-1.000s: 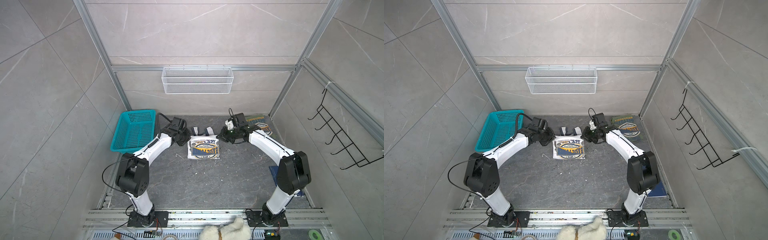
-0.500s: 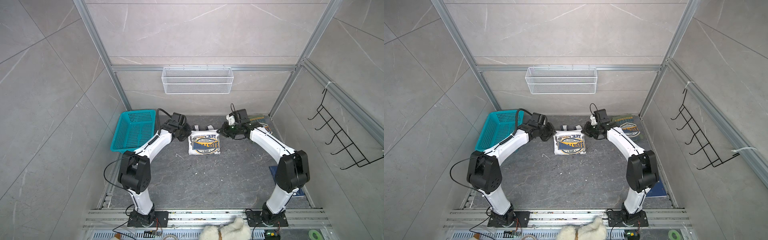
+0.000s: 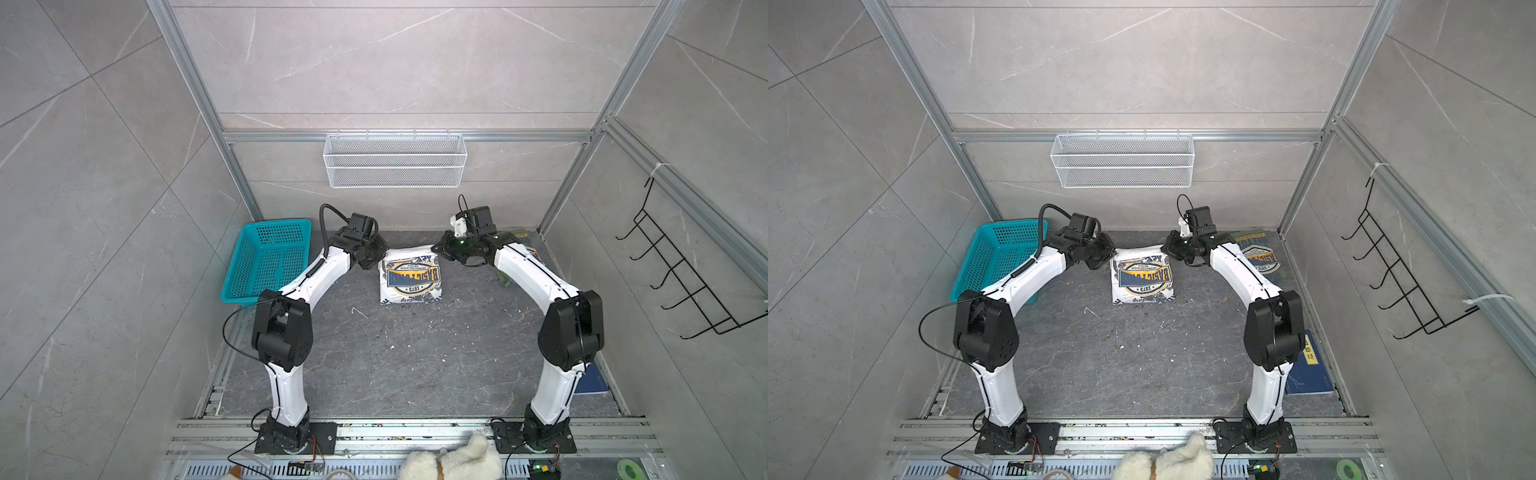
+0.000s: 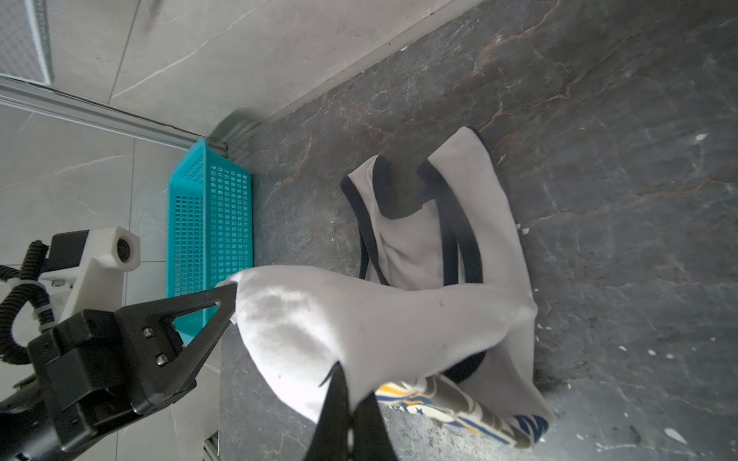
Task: Fold and stack tank tops
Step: Fold the tank top at the top-center of the table.
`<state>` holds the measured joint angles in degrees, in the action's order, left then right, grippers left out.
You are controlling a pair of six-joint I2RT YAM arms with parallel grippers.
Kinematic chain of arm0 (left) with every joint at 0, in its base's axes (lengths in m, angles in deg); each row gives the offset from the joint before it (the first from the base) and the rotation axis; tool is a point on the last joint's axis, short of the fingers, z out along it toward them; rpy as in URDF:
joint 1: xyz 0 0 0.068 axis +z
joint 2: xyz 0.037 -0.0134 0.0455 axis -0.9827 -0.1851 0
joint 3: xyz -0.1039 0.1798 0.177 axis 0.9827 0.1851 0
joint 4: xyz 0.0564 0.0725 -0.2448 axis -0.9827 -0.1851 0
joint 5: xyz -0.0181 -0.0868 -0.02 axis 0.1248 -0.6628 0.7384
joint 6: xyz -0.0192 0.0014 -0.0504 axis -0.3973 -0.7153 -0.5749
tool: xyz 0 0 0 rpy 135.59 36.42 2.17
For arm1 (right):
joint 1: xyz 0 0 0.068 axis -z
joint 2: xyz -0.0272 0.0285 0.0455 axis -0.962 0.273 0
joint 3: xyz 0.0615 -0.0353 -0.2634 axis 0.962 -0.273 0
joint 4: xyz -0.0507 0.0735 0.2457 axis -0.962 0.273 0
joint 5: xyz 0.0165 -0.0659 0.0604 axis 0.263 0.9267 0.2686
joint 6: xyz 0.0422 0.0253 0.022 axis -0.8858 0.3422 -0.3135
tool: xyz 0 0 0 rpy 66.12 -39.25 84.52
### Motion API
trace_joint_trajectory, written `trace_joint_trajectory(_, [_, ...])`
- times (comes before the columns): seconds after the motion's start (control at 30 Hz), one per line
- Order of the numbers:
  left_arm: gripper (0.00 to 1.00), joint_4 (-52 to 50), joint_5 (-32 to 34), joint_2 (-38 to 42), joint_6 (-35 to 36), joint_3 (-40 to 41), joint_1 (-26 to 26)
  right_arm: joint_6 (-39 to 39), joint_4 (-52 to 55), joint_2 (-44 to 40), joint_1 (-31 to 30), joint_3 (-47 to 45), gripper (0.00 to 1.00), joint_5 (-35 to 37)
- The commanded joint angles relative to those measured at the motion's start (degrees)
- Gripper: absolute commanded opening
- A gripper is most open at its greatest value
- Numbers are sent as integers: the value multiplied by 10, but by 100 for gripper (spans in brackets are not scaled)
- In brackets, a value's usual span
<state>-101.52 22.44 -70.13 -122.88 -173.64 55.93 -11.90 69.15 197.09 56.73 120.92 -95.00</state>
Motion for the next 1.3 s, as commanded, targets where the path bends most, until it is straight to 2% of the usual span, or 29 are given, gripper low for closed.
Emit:
trace_joint_trajectory(0.0, [4,-21,11,-28,26,-45,7,17,6,34,6,33,0,4])
trace_joint_trajectory(0.37, [7,-9,-2,-133,27,-125,32,13,-3,149,18,135,1,-14])
trace_joint_trajectory(0.47, [13,-12,-8,-171,40,-177,36,13,5,185,19,173,1,-10])
trace_joint_trajectory(0.53, [21,-21,-20,-205,51,-222,39,13,12,208,21,197,5,-6])
trace_joint_trajectory(0.57, [26,-19,-27,-218,51,-235,40,13,15,218,22,206,12,-3])
trace_joint_trajectory(0.63, [39,-30,-29,-247,53,-261,44,12,29,240,24,234,38,13])
trace_joint_trajectory(0.67, [44,-35,-24,-248,54,-266,45,14,35,249,25,247,46,15])
trace_joint_trajectory(0.77, [59,-41,3,-227,69,-262,46,26,85,276,30,310,60,27])
trace_joint_trajectory(0.87, [70,-64,23,-191,108,-269,46,49,132,271,31,345,63,46])
trace_joint_trajectory(0.93, [78,-88,46,-165,134,-260,46,62,118,235,31,297,63,55])
trace_joint_trajectory(1.07, [82,-66,46,-109,173,-164,47,79,50,138,31,148,65,83])
trace_joint_trajectory(1.17, [84,-37,16,-91,184,-94,47,85,0,100,31,60,68,78])
trace_joint_trajectory(1.27, [85,-2,-17,-92,182,-49,46,87,-22,98,30,13,70,60])
